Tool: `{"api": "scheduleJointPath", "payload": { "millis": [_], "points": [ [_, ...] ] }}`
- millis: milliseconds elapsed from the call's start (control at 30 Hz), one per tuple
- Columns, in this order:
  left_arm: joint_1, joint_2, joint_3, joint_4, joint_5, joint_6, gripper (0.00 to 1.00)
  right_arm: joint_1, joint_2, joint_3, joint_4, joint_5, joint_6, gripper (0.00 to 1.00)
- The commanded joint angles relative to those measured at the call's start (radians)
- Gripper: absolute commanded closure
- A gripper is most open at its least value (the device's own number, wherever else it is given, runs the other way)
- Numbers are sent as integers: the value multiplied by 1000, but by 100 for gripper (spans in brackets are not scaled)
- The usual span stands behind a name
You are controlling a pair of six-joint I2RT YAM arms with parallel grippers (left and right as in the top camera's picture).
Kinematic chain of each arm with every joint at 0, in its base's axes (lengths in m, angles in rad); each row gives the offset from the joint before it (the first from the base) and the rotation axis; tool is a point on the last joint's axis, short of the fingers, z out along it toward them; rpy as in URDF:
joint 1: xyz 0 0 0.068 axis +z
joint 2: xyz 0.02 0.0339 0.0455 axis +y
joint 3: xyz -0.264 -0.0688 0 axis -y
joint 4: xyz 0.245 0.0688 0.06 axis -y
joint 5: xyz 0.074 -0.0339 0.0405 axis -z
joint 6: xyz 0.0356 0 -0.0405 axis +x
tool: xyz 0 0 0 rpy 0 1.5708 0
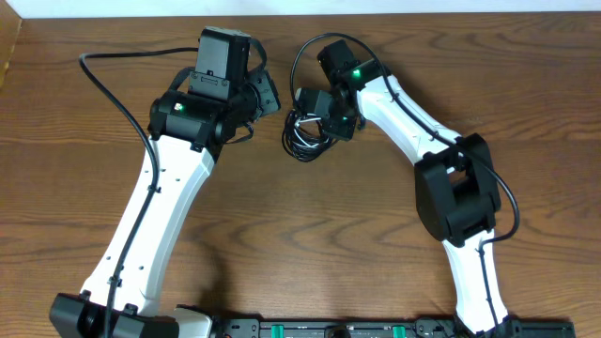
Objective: Untangle cables
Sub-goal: 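Reach the right gripper into the bundle and grasp the white cable, then pull the white cable out of the bundle with the right gripper toward the right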
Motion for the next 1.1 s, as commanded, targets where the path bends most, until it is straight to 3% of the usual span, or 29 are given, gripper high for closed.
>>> {"api": "scheduleJointPath", "payload": {
  "millis": [0,267,433,733,1067],
  "points": [
    [3,4,-6,1,-12,14,92,5,-169,53,2,52,149,98],
    [3,29,-6,27,-11,13,92,4,-607,111,35,87,449,98],
    [3,82,-6,38,30,13,92,3,-814,110,21,287,664,99],
    [3,160,-6,50,97,14,92,-78,-885,110,10,401,687,99],
    [3,162,-6,47,97,25,92,-504,-844,110,48,364,772,99]
  ]
}}
